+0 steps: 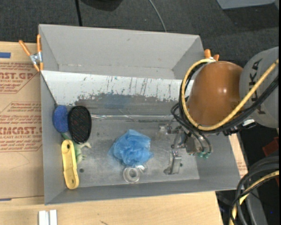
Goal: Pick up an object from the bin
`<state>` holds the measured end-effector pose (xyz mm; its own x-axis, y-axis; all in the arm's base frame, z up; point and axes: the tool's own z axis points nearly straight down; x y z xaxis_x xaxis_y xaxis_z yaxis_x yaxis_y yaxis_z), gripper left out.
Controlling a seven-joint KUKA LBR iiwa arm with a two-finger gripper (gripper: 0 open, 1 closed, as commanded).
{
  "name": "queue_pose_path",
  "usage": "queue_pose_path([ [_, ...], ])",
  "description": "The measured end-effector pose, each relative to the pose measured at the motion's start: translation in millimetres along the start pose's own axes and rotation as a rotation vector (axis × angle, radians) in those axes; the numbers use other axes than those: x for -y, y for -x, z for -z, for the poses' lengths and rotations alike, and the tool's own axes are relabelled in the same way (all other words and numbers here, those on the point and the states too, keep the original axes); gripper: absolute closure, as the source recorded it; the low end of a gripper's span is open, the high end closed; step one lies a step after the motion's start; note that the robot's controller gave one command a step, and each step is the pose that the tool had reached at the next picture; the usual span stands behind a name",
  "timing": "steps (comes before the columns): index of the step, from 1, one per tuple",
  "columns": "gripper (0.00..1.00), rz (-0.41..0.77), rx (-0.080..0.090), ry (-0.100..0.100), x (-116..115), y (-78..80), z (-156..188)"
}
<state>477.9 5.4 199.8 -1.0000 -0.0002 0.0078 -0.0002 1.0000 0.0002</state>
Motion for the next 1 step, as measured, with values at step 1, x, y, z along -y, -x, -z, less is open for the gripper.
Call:
queue_pose_path([
  [1, 0.0, 0.0, 0.008, 0.0, 0.0, 1.7, 4.1],
])
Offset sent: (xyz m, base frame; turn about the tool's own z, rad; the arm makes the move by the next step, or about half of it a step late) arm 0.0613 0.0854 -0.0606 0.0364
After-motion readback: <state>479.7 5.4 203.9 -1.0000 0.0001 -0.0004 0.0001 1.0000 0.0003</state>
